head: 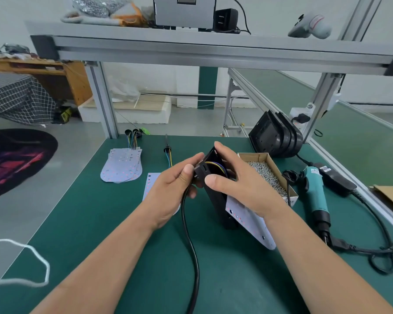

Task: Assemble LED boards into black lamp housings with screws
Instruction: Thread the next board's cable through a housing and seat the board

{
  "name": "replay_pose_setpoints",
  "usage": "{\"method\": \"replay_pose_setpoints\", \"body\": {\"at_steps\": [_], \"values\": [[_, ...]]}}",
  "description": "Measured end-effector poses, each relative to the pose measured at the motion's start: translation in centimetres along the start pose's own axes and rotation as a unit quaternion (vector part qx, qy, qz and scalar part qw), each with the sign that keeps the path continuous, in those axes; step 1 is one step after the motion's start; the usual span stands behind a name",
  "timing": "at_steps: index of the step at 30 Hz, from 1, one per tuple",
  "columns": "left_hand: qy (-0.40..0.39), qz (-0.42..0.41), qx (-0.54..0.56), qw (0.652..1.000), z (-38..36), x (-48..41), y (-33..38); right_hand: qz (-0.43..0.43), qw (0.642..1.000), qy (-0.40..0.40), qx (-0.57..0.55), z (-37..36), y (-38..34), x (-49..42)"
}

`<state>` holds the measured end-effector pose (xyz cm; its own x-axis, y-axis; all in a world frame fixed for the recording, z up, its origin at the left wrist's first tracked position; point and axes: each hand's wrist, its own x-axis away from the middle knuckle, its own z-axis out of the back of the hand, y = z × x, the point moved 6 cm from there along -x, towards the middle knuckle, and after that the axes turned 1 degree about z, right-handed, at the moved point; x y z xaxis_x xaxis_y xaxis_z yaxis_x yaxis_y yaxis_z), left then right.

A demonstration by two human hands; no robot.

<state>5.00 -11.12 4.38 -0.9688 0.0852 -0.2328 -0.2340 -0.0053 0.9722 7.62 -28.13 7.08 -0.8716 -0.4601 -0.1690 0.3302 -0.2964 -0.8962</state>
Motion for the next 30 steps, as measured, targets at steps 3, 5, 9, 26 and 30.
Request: {"method": "replay_pose_setpoints", "body": {"at_steps": [3,5,9,26,30], "values": [[0.015,0.002,-0.008,1.000,0.2,0.0,0.3,0.006,1.000,0.021,0.006,0.0,0.0,-0.3],[0.033,0.006,-0.040,0.999,0.8,-0.2,0.1,0.019,0.998,0.058,-0.025,0.1,0.1,-0.2],[0.084,-0.016,-0.070,0.994,2.2,-0.4,0.3,0.033,0.983,0.129,-0.125,1.7,0.2,0.2],[0.210,-0.101,-0.261,0.937,3.8,-0.3,0.6,0.007,0.992,0.120,0.039,1.0,-0.1,-0.3],[0.168,0.080,-0.072,0.980,3.3,-0.6,-1.4,-0.030,0.995,0.099,0.013,-0.3,0.7,-0.4]]}}
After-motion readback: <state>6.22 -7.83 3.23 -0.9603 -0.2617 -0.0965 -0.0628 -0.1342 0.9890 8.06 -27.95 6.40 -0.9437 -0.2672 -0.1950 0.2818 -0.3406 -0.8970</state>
